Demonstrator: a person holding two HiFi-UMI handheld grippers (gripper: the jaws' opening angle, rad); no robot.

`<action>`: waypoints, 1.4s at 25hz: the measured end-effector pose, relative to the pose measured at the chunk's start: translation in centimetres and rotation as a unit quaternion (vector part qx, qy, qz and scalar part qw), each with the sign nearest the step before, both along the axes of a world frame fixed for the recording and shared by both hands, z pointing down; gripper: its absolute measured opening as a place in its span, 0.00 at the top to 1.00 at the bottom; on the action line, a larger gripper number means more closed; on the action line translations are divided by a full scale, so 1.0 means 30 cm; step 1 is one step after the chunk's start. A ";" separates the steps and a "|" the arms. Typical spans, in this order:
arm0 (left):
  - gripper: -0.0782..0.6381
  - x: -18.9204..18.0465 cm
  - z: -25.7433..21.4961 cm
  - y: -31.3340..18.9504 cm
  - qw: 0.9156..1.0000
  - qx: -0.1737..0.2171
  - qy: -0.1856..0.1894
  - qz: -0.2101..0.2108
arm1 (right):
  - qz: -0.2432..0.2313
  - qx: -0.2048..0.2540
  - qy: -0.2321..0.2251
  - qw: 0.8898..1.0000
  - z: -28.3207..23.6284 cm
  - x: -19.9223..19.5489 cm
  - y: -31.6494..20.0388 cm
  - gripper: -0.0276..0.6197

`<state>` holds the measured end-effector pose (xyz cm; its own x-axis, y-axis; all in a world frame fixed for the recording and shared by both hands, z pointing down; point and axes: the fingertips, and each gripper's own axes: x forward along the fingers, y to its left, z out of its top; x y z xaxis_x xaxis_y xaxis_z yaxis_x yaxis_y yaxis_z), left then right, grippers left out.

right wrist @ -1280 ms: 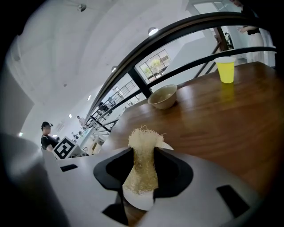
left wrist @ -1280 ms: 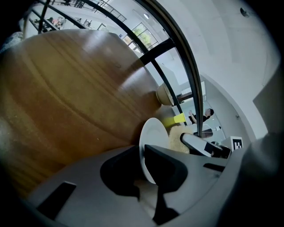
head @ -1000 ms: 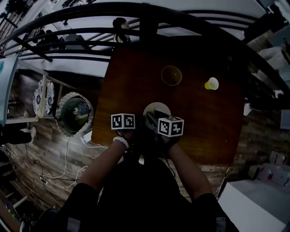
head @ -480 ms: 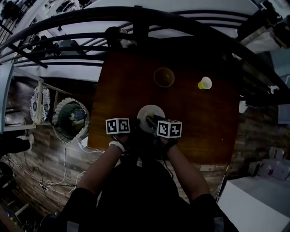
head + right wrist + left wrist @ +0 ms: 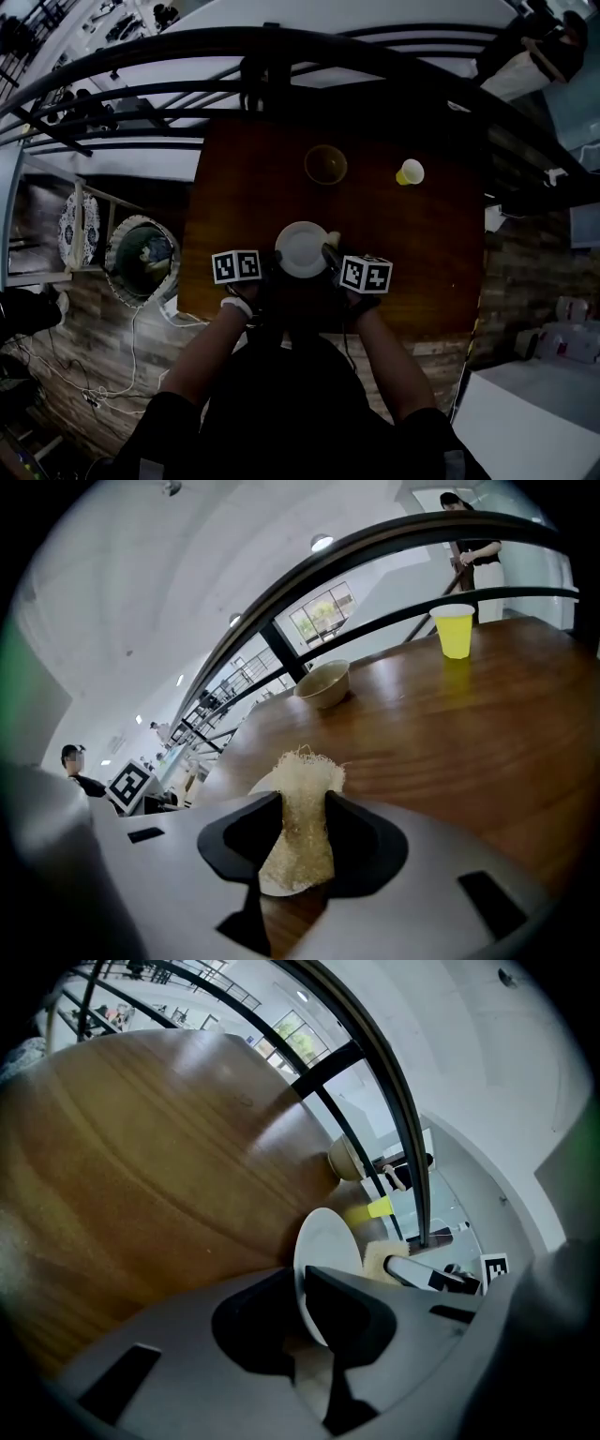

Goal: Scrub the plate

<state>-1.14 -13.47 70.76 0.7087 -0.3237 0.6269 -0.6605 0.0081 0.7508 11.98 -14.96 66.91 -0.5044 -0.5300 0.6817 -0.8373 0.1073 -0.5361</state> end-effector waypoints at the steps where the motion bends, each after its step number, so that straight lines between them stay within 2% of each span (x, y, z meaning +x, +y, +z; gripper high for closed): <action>1: 0.82 0.002 0.000 0.001 1.000 -0.001 0.000 0.000 | -0.001 0.002 -0.001 1.000 -0.008 -0.011 -0.004 0.73; 9: 0.82 0.007 0.005 -0.009 1.000 -0.001 0.012 0.001 | -0.063 -0.002 -0.049 0.997 -0.014 -0.266 -0.020 0.73; 13: 0.82 0.009 0.002 -0.014 1.000 -0.003 0.020 0.003 | -0.098 -0.014 -0.050 0.994 0.014 -0.364 -0.002 0.73; 16: 0.82 -0.004 0.007 -0.018 1.000 -0.004 0.021 0.004 | -0.104 -0.022 -0.050 0.993 0.038 -0.395 0.007 0.73; 20: 0.82 -0.005 0.008 -0.011 1.000 -0.004 0.018 0.003 | -0.101 -0.028 -0.044 0.994 0.058 -0.355 0.025 0.73; 27: 0.82 0.008 0.004 -0.013 1.000 -0.005 0.009 -0.003 | -0.070 -0.024 -0.029 0.997 0.057 -0.203 0.033 0.73; 35: 0.82 0.019 -0.010 0.006 1.000 0.001 0.001 -0.002 | 0.005 -0.018 -0.003 1.000 0.009 0.031 0.050 0.73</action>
